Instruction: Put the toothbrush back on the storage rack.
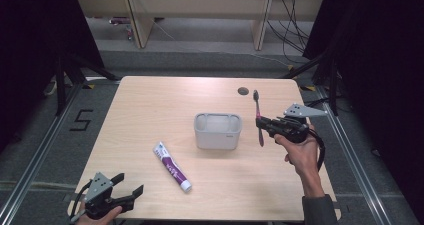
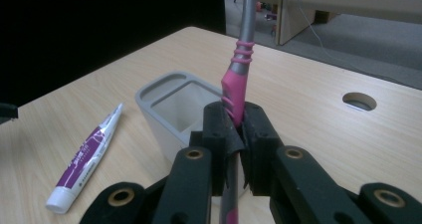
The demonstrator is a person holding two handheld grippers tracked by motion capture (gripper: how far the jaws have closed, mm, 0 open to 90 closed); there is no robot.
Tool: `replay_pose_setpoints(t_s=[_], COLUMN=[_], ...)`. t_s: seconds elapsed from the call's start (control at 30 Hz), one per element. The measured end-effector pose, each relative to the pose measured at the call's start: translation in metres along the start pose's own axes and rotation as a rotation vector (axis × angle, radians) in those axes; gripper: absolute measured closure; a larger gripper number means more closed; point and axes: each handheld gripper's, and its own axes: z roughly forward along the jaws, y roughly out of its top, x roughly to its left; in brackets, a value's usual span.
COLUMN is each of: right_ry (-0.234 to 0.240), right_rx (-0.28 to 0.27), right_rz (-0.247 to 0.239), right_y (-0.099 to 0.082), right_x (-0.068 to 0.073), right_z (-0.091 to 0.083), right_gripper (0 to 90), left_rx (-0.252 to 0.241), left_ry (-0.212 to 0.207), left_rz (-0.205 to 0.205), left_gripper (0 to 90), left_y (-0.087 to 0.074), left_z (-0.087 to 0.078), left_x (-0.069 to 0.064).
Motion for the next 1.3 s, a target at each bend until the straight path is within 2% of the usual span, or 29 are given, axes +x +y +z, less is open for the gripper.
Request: replay_pose_setpoints(t_s=[0.03, 0.07, 0.1, 0.17, 0.2, 0.23, 0.27, 0.33, 0.4, 0.5, 0.57, 0.6, 0.67, 0.7, 0.73, 0.77, 0.8, 0.83, 0.9, 0.93, 0.97, 1.03, 1.07, 1.1, 1.2, 1.23, 1.3], right_ry=[-0.008, 0.002, 0.005, 0.019, 0.021, 0.019, 0.028, 0.043, 0.033, 0.045, 0.053, 0.055, 0.053, 0.061, 0.062, 0.065, 0.063, 0.055, 0.059, 0.051, 0.057, 0.048, 0.058, 0.050, 0.047, 0.047, 0.034], right_rx=[-0.005, -0.005, -0.020, -0.029, -0.033, -0.035, -0.046, -0.064, -0.076, -0.089, -0.113, -0.106, -0.129, -0.128, -0.138, -0.134, -0.137, -0.150, -0.149, -0.161, -0.158, -0.152, -0.155, -0.147, -0.141, -0.132, -0.140], right_rz=[-0.028, -0.002, -0.023, -0.002, -0.011, 0.006, -0.005, 0.005, -0.007, 0.009, -0.013, 0.004, -0.004, 0.005, 0.000, 0.007, 0.011, -0.012, 0.013, 0.003, 0.018, 0.011, 0.020, 0.032, 0.029, 0.047, 0.020], right_y=[0.001, 0.001, 0.002, 0.003, 0.004, 0.006, 0.008, 0.011, 0.014, 0.018, 0.020, 0.022, 0.024, 0.025, 0.027, 0.028, 0.029, 0.031, 0.033, 0.034, 0.035, 0.036, 0.036, 0.036, 0.037, 0.037, 0.036], right_x=[-0.001, 0.000, -0.002, -0.001, -0.001, 0.001, 0.000, 0.001, 0.002, 0.003, 0.002, 0.003, 0.004, 0.004, 0.004, 0.005, 0.005, 0.003, 0.005, 0.004, 0.005, 0.004, 0.004, 0.004, 0.002, 0.003, 0.000], right_z=[0.001, 0.003, 0.004, 0.007, 0.008, 0.009, 0.011, 0.014, 0.017, 0.021, 0.026, 0.027, 0.030, 0.032, 0.034, 0.036, 0.038, 0.041, 0.045, 0.048, 0.050, 0.055, 0.057, 0.059, 0.066, 0.068, 0.072], right_gripper=[82.4, 82.4, 82.4, 82.4, 82.4, 82.4, 82.4, 82.4, 82.4, 82.4, 82.4, 82.4, 82.4, 82.4, 82.4, 82.4, 82.4, 82.4, 82.4, 82.4, 82.4, 82.4, 82.4, 82.4, 82.4, 82.4, 82.4], left_rx=[0.000, 0.001, 0.001, 0.002, -0.001, -0.002, 0.000, 0.000, -0.004, -0.002, 0.000, -0.004, 0.025, 0.026, -0.002, -0.002, -0.001, 0.026, 0.024, -0.002, 0.003, 0.019, -0.004, -0.005, 0.000, 0.001, 0.001], left_ry=[0.001, 0.000, 0.000, 0.002, 0.000, -0.001, 0.001, 0.002, -0.002, 0.000, -0.001, -0.002, 0.024, 0.023, -0.002, -0.001, 0.001, 0.025, 0.023, -0.003, 0.005, 0.018, -0.003, -0.004, -0.001, -0.001, 0.000], left_rz=[0.001, 0.001, 0.002, 0.001, -0.001, 0.001, 0.002, 0.000, 0.003, -0.001, 0.003, -0.001, -0.014, -0.014, 0.001, 0.000, 0.001, -0.017, -0.016, 0.002, 0.002, -0.013, 0.008, 0.000, 0.006, 0.005, 0.004], left_gripper=[18.8, 18.8, 18.8, 18.8, 18.8, 18.8, 18.8, 18.8, 18.8, 18.8, 18.8, 18.8, 18.8, 18.8, 18.8, 18.8, 18.8, 18.8, 18.8, 18.8, 18.8, 18.8, 18.8, 18.8, 18.8, 18.9, 18.8], left_y=[0.000, 0.000, 0.000, 0.000, 0.000, 0.000, 0.000, 0.000, 0.000, 0.000, 0.000, 0.000, 0.000, 0.000, 0.000, 0.000, 0.000, 0.000, 0.000, 0.000, 0.000, 0.000, 0.000, 0.000, 0.000, 0.001, 0.001], left_z=[0.000, 0.000, 0.000, 0.000, 0.000, 0.000, 0.000, 0.000, 0.000, 0.000, 0.000, 0.000, -0.003, -0.003, 0.000, 0.000, -0.001, -0.003, -0.003, -0.001, -0.001, -0.003, -0.001, -0.001, -0.001, -0.001, -0.002], left_x=[0.000, 0.000, 0.000, 0.000, 0.000, 0.000, 0.000, 0.000, 0.000, 0.000, 0.000, 0.000, -0.002, -0.002, 0.000, 0.000, 0.000, -0.002, -0.002, 0.000, 0.000, -0.002, 0.001, 0.000, 0.000, 0.000, 0.000])
